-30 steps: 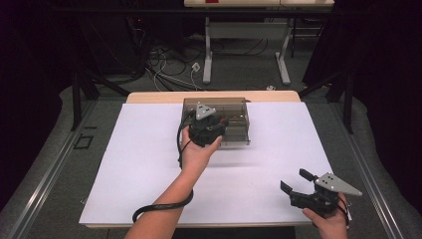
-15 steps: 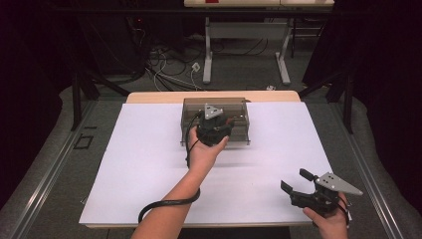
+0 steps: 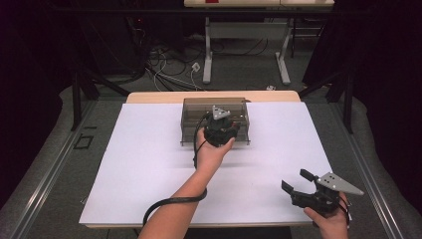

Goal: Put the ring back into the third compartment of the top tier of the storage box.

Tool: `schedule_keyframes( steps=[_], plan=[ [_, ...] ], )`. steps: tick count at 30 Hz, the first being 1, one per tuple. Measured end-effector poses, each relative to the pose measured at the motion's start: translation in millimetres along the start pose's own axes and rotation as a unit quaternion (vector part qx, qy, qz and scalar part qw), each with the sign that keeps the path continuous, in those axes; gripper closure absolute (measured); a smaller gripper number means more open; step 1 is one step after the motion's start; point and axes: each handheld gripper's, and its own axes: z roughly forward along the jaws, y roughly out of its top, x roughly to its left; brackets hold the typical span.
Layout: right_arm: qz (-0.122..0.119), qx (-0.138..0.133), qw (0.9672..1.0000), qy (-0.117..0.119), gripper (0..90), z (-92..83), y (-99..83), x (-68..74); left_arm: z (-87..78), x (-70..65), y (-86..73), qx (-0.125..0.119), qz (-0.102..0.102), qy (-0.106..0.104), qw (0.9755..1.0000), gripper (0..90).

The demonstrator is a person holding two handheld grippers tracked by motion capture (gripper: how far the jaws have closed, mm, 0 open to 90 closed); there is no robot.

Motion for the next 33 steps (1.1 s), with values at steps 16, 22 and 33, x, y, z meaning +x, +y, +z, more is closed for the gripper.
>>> schedule_keyframes(
  steps=[16, 22, 33],
  plan=[
    [-0.005, -0.004, 1.0000, 0.001, 14.7, -1.2, 1.8, 3.2, 17.2, -8.6, 0.5, 0.029, 0.013, 0.006, 0.9995, 68.6],
    [-0.003, -0.011, 0.9999, 0.000, 14.7, -1.4, 1.4, 2.8, 22.0, -10.2, -0.6, 0.036, 0.015, 0.012, 0.9992, 68.5],
    [-0.005, -0.005, 1.0000, -0.002, 14.7, -2.7, 1.7, 2.2, 24.3, -6.1, -1.4, 0.042, 0.010, 0.022, 0.9988, 67.5]
  ],
)
